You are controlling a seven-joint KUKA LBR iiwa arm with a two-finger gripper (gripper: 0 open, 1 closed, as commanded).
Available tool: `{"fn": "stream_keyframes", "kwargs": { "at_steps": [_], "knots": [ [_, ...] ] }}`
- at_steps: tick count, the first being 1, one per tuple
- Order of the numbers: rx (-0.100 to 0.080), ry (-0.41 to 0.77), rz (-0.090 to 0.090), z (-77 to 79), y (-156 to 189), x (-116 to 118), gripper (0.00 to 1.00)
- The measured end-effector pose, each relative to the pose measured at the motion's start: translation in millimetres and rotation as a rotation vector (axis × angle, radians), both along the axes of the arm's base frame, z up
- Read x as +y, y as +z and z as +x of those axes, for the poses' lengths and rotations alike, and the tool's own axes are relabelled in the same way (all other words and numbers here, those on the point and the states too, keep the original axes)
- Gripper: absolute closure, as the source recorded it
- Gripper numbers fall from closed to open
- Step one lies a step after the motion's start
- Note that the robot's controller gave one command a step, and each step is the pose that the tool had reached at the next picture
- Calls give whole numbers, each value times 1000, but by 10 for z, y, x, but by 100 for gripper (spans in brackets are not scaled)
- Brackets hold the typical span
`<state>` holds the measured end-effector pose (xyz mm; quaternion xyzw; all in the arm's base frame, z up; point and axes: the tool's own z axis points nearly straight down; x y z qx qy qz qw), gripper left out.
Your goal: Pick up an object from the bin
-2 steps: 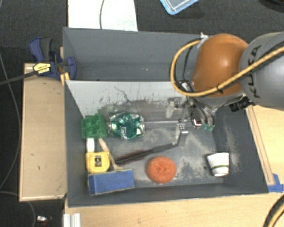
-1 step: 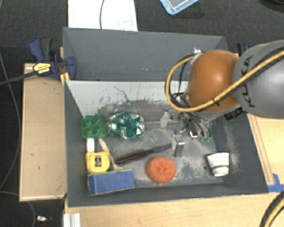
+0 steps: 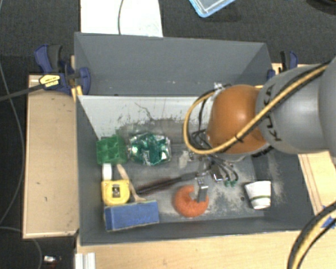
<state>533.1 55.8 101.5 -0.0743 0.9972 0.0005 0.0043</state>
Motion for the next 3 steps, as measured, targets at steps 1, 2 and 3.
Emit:
{"fn": "stream_keyframes", "kwargs": {
  "at_steps": [1,2,3],
  "knots": [
    [2,-73,1,-222,-308,-8,0],
    [-2,-33,2,-190,-300,136,100],
    [-2,-33,2,-190,-300,136,100]
  ]
}}
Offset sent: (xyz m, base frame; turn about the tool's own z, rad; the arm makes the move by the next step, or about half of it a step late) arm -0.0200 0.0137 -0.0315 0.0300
